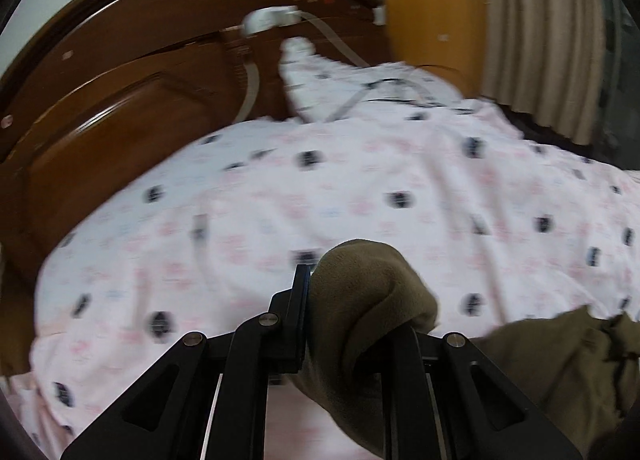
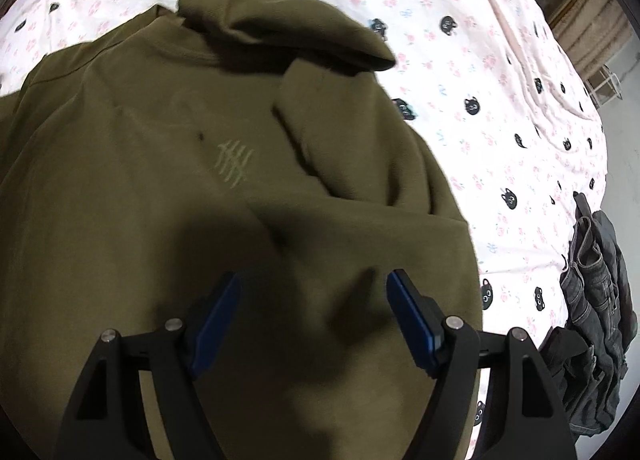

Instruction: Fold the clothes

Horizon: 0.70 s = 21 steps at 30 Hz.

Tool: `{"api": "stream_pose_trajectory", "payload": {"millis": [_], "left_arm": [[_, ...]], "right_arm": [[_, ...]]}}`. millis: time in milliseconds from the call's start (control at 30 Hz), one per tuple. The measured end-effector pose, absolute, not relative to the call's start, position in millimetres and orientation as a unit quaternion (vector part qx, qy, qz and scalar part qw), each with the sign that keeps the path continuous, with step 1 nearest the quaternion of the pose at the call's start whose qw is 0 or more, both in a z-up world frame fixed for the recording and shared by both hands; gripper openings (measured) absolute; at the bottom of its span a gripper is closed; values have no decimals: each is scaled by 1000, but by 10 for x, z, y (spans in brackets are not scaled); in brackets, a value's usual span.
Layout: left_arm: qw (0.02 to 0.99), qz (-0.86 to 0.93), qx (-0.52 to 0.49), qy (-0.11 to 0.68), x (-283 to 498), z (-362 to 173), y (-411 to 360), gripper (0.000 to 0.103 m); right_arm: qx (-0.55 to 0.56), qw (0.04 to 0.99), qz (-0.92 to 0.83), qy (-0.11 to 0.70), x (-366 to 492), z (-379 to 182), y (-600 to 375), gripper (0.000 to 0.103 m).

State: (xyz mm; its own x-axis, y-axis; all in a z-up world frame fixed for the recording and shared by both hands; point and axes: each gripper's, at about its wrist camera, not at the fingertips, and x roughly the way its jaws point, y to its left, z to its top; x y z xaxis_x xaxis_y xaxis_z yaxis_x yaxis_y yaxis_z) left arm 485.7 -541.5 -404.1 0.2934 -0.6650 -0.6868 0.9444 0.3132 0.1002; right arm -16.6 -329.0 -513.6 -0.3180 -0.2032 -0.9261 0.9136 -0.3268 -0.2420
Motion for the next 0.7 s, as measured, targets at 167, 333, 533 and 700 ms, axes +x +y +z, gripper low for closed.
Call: {"api": "stream_pose_trajectory", "payload": {"millis": [167, 333, 533, 700], "left_arm": [[785, -464, 274, 306, 5437, -4370, -5224, 12], [784, -401, 317, 352, 5971, -5105, -5084, 15], [779, -417, 338, 324, 6047, -5314, -4985, 16], [778, -422, 337, 322, 6106, -5274, -4899, 21]], "right_arm": [[419, 404, -686, 437, 40, -5152, -3346, 77], [394, 409, -689, 451, 146, -5094, -3549, 77], [201, 433, -699, 533, 333, -4878, -4077, 78], [33, 442, -658, 608, 471, -5015, -4610, 81]]}}
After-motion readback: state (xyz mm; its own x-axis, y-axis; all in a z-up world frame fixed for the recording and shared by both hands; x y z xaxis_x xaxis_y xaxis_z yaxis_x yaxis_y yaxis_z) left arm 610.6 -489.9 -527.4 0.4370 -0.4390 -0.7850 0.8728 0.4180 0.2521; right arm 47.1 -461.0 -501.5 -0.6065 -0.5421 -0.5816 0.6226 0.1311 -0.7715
